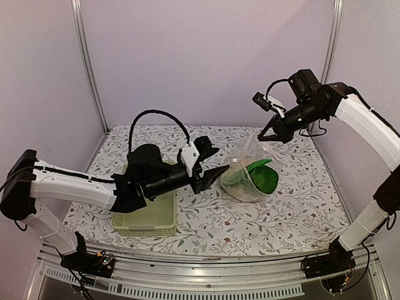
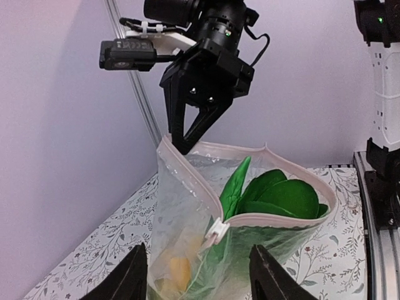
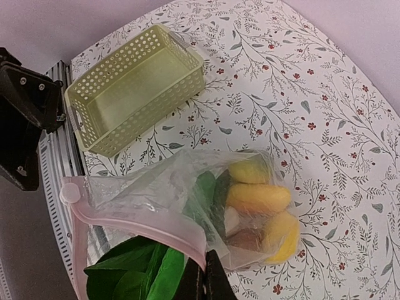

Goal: Place the food in the zip-top bag and seal the zipper
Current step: Pass from the right arm to the left

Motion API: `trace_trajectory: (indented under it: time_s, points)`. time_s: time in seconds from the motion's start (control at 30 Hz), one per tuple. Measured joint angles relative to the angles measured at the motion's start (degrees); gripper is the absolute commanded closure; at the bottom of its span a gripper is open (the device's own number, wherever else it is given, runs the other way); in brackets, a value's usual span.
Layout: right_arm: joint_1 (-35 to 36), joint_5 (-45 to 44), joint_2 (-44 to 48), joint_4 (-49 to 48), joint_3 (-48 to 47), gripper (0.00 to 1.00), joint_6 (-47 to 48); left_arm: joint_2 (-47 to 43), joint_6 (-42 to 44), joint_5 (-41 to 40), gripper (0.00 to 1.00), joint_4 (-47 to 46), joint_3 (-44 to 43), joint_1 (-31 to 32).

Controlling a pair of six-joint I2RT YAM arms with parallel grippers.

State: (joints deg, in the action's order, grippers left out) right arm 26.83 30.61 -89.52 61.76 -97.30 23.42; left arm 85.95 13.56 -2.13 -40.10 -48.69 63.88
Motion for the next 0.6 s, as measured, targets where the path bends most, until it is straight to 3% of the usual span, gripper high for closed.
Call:
trace_trajectory:
  time_s: [0.37,0.47,0.6]
  points:
    - [0.7,0.0,0.9,0.5,0.0,1.00,0.5,10.1,-2.4,5.1,0.54,-3.9,-1.4,-3.5]
    - [0.9,0.0,0.9,0.8,0.0,1.00,0.6,12.5,-2.6,6.5,0.62,-5.9,-2.8,-3.8]
    - [1.0,0.0,0.9,0.9,0.0,0.97,0.7,14.8,-3.0,8.0,0.85,-8.2,-4.7,-4.2]
